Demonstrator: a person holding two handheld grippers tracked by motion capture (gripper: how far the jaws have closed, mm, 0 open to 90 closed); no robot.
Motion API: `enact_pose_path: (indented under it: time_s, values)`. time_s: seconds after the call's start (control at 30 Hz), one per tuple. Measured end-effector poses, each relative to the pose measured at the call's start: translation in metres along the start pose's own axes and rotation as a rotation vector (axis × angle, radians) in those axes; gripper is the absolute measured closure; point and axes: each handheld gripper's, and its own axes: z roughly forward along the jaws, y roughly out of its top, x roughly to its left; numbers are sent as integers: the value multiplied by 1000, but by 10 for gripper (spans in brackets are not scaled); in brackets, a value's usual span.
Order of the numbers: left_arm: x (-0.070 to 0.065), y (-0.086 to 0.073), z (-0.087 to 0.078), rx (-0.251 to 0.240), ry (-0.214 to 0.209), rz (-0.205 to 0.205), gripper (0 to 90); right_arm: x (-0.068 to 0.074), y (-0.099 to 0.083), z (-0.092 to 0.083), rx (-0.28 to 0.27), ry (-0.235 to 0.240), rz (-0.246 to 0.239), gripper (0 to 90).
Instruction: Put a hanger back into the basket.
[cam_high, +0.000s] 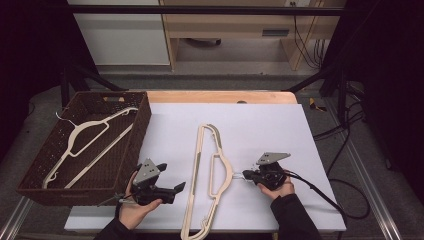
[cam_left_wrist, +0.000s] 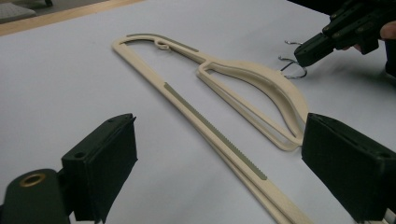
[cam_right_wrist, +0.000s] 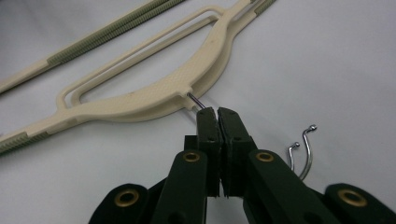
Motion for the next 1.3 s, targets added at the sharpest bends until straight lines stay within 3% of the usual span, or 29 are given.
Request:
enact_pose_path:
  time_s: [0.3, 0.5, 0.7, 0.73, 0.87, 1.07, 1.13, 1.3]
  values:
    - [-23, 16, 19, 22, -43, 37, 107, 6, 7, -6, -7, -2, -43, 891]
    - [-49, 33, 52, 65, -82, 72, 118, 9, 10, -11, -9, -3, -45, 891]
    - [-62, 35, 79, 118, -104, 67, 148, 9, 12, -13, -9, 0, -42, 891]
    - [-66, 35, 89, 150, -110, 65, 168, 10, 12, -14, -13, 2, -49, 891]
    - [-74, 33, 105, 197, -119, 57, 226, 11, 14, -15, -15, -2, -51, 891]
    - [-78, 29, 120, 264, -122, 69, 328, 12, 15, -17, -19, 1, -59, 891]
    - [-80, 26, 125, 282, -120, 62, 401, 12, 16, -17, -21, -3, -55, 891]
    - [-81, 24, 131, 307, -125, 54, 500, 12, 16, -18, -24, -1, -60, 891]
